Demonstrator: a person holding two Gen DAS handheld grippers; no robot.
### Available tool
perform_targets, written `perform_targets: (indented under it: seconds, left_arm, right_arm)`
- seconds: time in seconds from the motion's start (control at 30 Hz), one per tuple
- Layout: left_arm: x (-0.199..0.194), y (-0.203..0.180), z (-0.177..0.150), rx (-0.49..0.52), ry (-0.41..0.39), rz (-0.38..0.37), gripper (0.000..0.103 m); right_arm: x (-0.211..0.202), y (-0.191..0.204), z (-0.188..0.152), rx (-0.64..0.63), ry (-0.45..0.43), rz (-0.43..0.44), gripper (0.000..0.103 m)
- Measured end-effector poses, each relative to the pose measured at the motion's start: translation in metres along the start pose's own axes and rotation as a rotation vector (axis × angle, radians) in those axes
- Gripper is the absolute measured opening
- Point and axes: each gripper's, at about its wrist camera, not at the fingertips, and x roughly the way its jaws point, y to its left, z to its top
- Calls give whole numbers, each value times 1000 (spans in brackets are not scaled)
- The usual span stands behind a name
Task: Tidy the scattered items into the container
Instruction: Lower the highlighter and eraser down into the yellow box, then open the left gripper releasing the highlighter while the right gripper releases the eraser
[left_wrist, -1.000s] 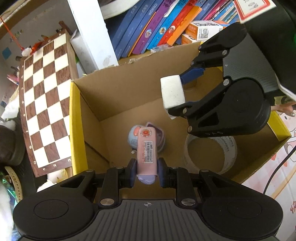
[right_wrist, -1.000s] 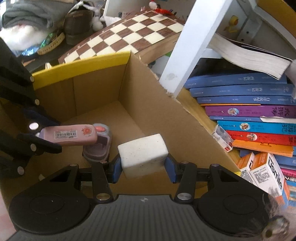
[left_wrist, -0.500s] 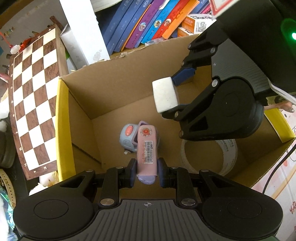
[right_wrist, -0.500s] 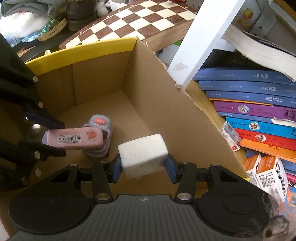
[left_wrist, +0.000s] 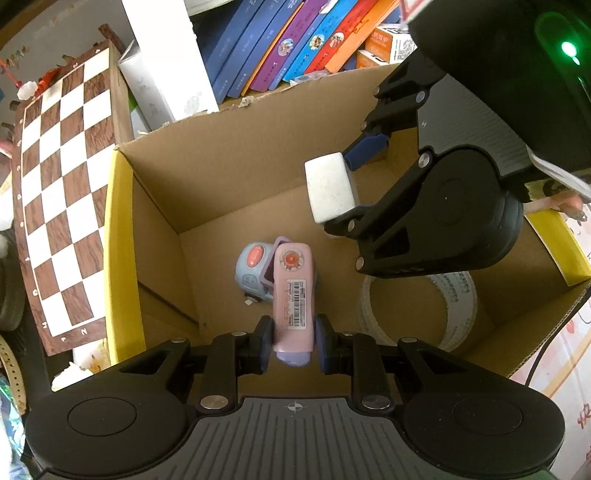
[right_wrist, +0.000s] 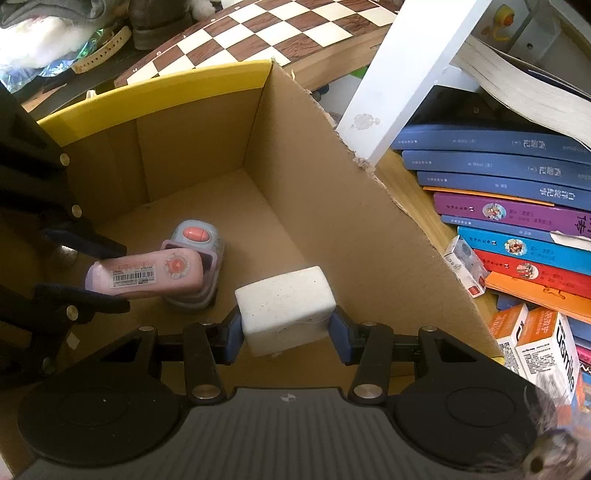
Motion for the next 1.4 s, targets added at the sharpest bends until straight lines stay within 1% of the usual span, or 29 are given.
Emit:
perform_targets:
  seconds: [0.17,0.53,0.6,0.83,0.93,0.97,1.0,1.07,1.23,1.4]
  left_arm:
    - [-2,-2,-2,6,-7,11,23]
    - [-6,-1,-4,7,-19,12,26]
    - [-6,-1,-4,6,-24,17,33]
    - [-11,-1,-5,4,-38,27,39]
    - [-14,-1,-5,7,-50,27,47]
    - [-16,-2,-6,8,-56,28,49]
    - [-17,-2,-6,10,-62,30,51]
    - [-18,-1,-5,10,-69,33,52]
    - [-21,0,-4,3,-85,48,59]
    - [-39,-4,-10,-2,-122,65,67]
  right_arm:
    - [1,0,1,0,7,2,46]
    - [2,0,2,-5,14,1,46]
    - [2,0,2,-4,15,1,46]
    - [2,-1,1,3,15,2,46]
    - [1,-2,1,11,10,3,47]
    - [0,-2,1,13,6,3,49]
    - [-1,-2,1,16,0,1,56]
    - [-4,-3,1,26,-21,3,65]
    - [-12,-3,-2,47,-47,3,66]
    - [-30,-2,-6,73,-94,5,66]
